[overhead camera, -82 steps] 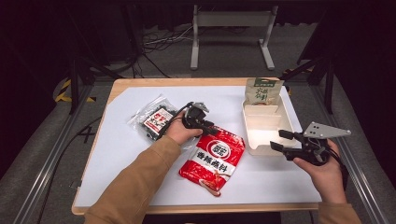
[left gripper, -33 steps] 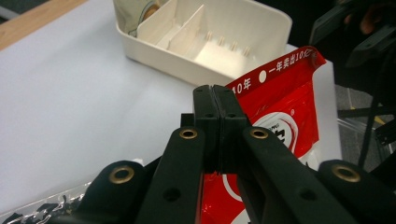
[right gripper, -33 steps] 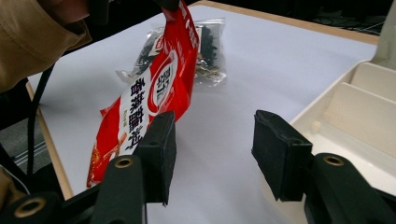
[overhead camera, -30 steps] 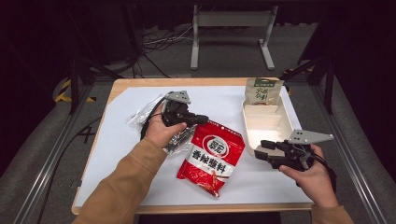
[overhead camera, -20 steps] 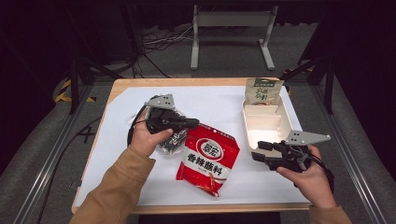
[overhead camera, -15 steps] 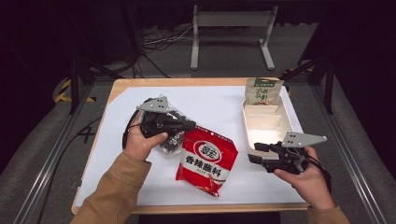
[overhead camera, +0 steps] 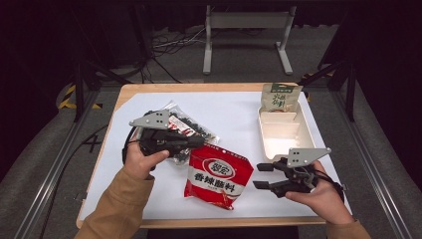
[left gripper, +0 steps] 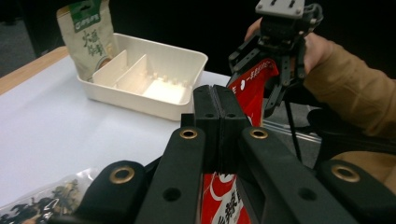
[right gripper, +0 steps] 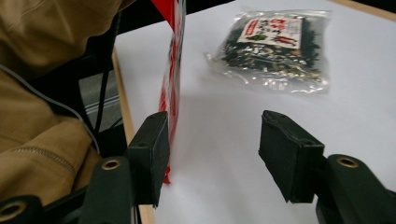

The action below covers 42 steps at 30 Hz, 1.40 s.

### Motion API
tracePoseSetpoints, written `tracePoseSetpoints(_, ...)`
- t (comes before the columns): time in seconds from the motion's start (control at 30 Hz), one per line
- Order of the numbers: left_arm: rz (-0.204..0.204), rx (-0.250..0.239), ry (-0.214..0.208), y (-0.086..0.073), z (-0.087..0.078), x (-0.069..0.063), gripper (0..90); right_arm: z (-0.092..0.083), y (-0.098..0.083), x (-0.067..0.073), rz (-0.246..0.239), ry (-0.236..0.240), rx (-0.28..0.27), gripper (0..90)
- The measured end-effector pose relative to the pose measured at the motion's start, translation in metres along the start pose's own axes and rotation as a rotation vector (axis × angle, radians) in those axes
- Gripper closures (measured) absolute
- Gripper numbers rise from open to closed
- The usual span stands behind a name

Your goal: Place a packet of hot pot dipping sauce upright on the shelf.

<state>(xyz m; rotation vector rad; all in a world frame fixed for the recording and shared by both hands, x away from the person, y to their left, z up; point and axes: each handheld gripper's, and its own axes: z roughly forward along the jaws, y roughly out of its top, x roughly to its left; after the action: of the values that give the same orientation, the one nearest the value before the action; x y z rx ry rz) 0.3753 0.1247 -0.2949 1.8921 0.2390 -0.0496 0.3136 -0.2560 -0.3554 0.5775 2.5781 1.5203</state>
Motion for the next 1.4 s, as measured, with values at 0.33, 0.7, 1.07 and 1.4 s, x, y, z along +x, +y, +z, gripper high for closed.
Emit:
tracePoseSetpoints(0.33, 0.009, -0.018, 0.000, 0.001, -0.008, -0.009, 89.8, 0.034, 0.000, 0.008, -0.038, 0.097, 0.043, 43.8)
tracePoseSetpoints(0.7, 0.004, -0.020, 0.011, -0.002, -0.012, -0.012, 89.8, 0.076, -0.007, 0.014, -0.038, 0.049, 0.018, 53.3)
tracePoseSetpoints(1.07, -0.007, -0.013, 0.019, -0.003, -0.014, -0.011, 89.6, 0.082, -0.006, 0.012, -0.015, 0.071, 0.019, 75.2)
tracePoseSetpoints(1.4, -0.018, -0.036, 0.014, -0.003, -0.019, -0.012, 89.5, 0.076, 0.001, 0.011, -0.061, 0.082, 0.019, 87.5)
